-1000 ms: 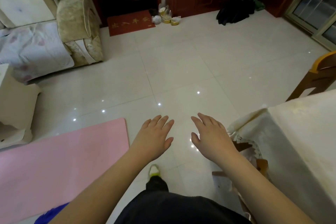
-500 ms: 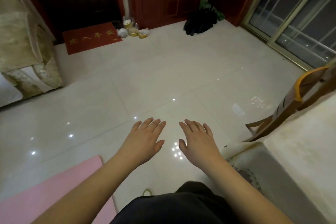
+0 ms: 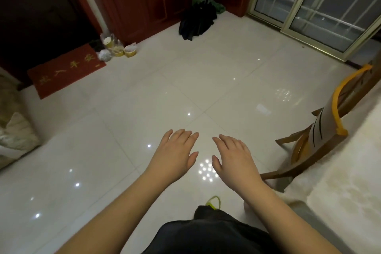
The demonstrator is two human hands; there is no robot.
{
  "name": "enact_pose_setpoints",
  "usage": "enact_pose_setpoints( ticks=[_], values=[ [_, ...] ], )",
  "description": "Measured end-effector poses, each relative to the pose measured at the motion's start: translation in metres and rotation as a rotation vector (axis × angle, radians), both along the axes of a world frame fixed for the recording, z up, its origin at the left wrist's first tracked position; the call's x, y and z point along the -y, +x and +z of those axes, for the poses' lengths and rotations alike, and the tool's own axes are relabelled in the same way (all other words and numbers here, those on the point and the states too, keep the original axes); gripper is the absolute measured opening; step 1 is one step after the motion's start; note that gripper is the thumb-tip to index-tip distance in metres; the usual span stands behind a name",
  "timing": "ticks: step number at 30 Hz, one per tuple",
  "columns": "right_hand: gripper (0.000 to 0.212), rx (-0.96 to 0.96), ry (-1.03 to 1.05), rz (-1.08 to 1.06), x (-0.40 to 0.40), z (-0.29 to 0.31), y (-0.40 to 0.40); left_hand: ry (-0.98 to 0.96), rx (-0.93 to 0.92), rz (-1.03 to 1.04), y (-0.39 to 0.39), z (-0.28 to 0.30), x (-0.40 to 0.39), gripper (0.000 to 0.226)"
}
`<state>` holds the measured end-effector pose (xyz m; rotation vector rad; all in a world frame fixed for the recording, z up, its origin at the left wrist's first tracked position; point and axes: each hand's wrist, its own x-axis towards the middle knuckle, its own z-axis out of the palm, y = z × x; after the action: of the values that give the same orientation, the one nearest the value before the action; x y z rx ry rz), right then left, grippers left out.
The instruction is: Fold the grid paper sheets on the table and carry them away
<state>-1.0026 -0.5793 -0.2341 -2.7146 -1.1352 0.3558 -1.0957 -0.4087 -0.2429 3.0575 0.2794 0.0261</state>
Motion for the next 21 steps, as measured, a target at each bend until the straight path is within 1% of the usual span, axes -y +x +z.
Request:
enact_pose_setpoints(
  ticks=[4,6,11,15,21],
  values=[
    [0.053,-0.006,-0.025,-0.013,-0.009,0.007,0.063,0.003,0.020,0.014,0.065,0.008,-0.010,0.053],
    [0.055,-0.040,-0.050,-0.008,-0.015,0.010,0.091,-0.003,0.025,0.004,0.095,0.011,-0.016,0.053],
    [0.056,-0.081,0.004,-0.104,-0.036,0.013,0.151,-0.011,0.037,-0.021,0.162,0.016,-0.033,0.053],
    [0.056,-0.104,-0.009,-0.180,-0.057,0.006,0.204,-0.018,0.059,-0.072,0.224,0.004,-0.062,0.051],
    [0.056,-0.060,-0.027,-0.275,-0.097,0.010,0.296,-0.030,0.115,-0.176,0.338,0.000,-0.104,0.049]
  ],
)
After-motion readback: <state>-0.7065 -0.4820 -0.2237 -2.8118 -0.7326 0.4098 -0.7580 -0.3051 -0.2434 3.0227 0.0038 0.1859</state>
